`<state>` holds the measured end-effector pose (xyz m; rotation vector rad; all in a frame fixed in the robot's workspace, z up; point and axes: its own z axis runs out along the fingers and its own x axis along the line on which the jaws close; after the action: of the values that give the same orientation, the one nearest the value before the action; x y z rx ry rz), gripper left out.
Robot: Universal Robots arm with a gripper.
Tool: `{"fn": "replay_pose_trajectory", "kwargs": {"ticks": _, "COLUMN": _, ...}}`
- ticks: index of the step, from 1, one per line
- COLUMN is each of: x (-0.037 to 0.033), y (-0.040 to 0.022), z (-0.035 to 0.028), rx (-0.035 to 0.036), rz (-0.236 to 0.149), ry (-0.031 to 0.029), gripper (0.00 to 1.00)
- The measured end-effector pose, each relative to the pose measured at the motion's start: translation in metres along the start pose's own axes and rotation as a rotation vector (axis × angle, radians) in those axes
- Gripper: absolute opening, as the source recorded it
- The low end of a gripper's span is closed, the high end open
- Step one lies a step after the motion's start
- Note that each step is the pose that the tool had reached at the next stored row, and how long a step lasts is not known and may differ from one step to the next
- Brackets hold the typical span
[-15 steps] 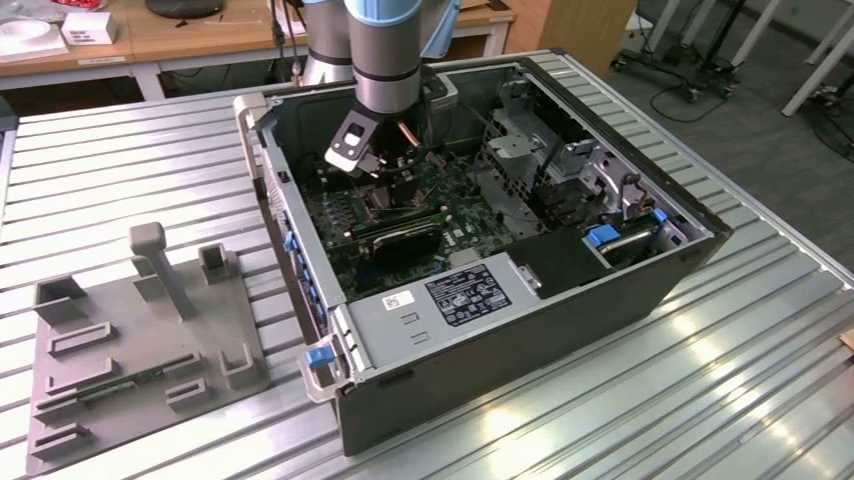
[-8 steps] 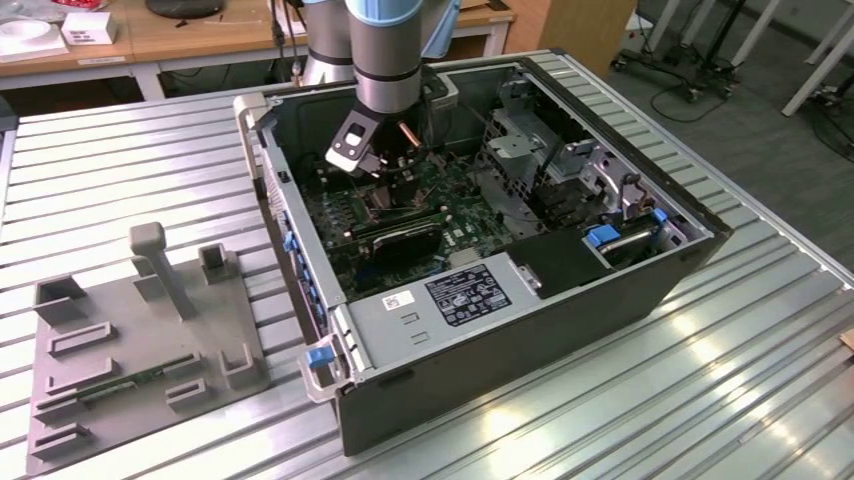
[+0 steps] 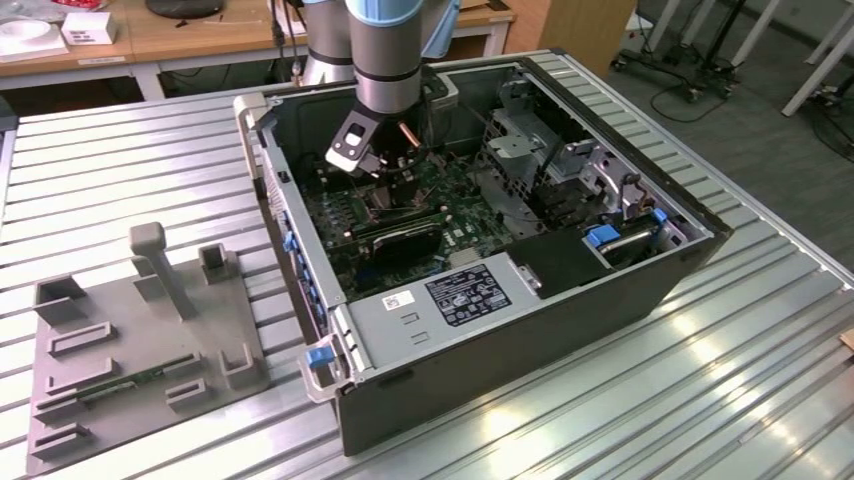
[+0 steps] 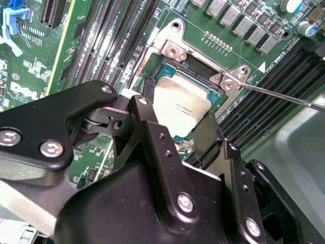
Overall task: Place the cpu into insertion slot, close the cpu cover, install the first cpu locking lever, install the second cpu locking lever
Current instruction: 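Place the cpu into insertion slot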
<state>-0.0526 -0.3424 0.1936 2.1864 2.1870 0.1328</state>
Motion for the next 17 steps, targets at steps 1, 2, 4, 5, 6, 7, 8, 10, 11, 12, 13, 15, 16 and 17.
{"fn": "replay_pose_trajectory", "kwargs": {"ticks": 1, "x": 0.0, "y": 0.0, "z": 0.0, "rx": 0.0, "rz": 0.0, "ry": 0.0, "gripper": 0.54}}
{"fn": "replay_pose_trajectory", "kwargs": {"ticks": 2, "x": 0.0, "y": 0.0, "z": 0.0001, "rx": 0.0, "rz": 0.0, "ry": 0.0, "gripper": 0.54}}
{"fn": "replay_pose_trajectory", "kwargs": {"ticks": 4, "x": 0.0, "y": -0.0001, "z": 0.0006, "rx": 0.0, "rz": 0.0, "ry": 0.0002, "gripper": 0.54}}
{"fn": "replay_pose_trajectory", "kwargs": {"ticks": 5, "x": 0.0, "y": -0.0001, "z": 0.0006, "rx": 0.0, "rz": 0.0, "ry": 0.0, "gripper": 0.54}}
{"fn": "replay_pose_trajectory", "kwargs": {"ticks": 6, "x": 0.0, "y": -0.0001, "z": 0.0006, "rx": 0.0001, "rz": 0.0, "ry": -0.0001, "gripper": 0.54}}
{"fn": "replay_pose_trajectory", "kwargs": {"ticks": 7, "x": 0.0, "y": -0.0001, "z": 0.0006, "rx": 0.0001, "rz": 0.0, "ry": -0.0001, "gripper": 0.54}}
{"fn": "replay_pose_trajectory", "kwargs": {"ticks": 8, "x": 0.0, "y": -0.0001, "z": 0.0006, "rx": 0.0, "rz": 0.0, "ry": -0.0001, "gripper": 0.54}}
{"fn": "replay_pose_trajectory", "kwargs": {"ticks": 10, "x": 0.0, "y": -0.0001, "z": 0.0007, "rx": 0.0, "rz": 0.0, "ry": 0.0, "gripper": 0.54}}
{"fn": "replay_pose_trajectory", "kwargs": {"ticks": 11, "x": 0.0, "y": -0.0001, "z": 0.0007, "rx": 0.0, "rz": 0.0, "ry": 0.0, "gripper": 0.54}}
{"fn": "replay_pose_trajectory", "kwargs": {"ticks": 12, "x": 0.0, "y": -0.0001, "z": 0.0008, "rx": 0.0, "rz": 0.0, "ry": 0.0, "gripper": 0.54}}
{"fn": "replay_pose_trajectory", "kwargs": {"ticks": 13, "x": 0.0, "y": -0.0001, "z": 0.0011, "rx": 0.0, "rz": 0.0, "ry": 0.0, "gripper": 0.54}}
{"fn": "replay_pose_trajectory", "kwargs": {"ticks": 15, "x": -0.0001, "y": -0.0002, "z": 0.0016, "rx": 0.0003, "rz": 0.0, "ry": -0.0004, "gripper": 0.54}}
{"fn": "replay_pose_trajectory", "kwargs": {"ticks": 16, "x": -0.0001, "y": -0.0002, "z": 0.0017, "rx": 0.0003, "rz": 0.0, "ry": -0.0004, "gripper": 0.54}}
{"fn": "replay_pose_trajectory", "kwargs": {"ticks": 17, "x": -0.0001, "y": -0.0002, "z": 0.0017, "rx": 0.0003, "rz": 0.0, "ry": -0.0005, "gripper": 0.54}}
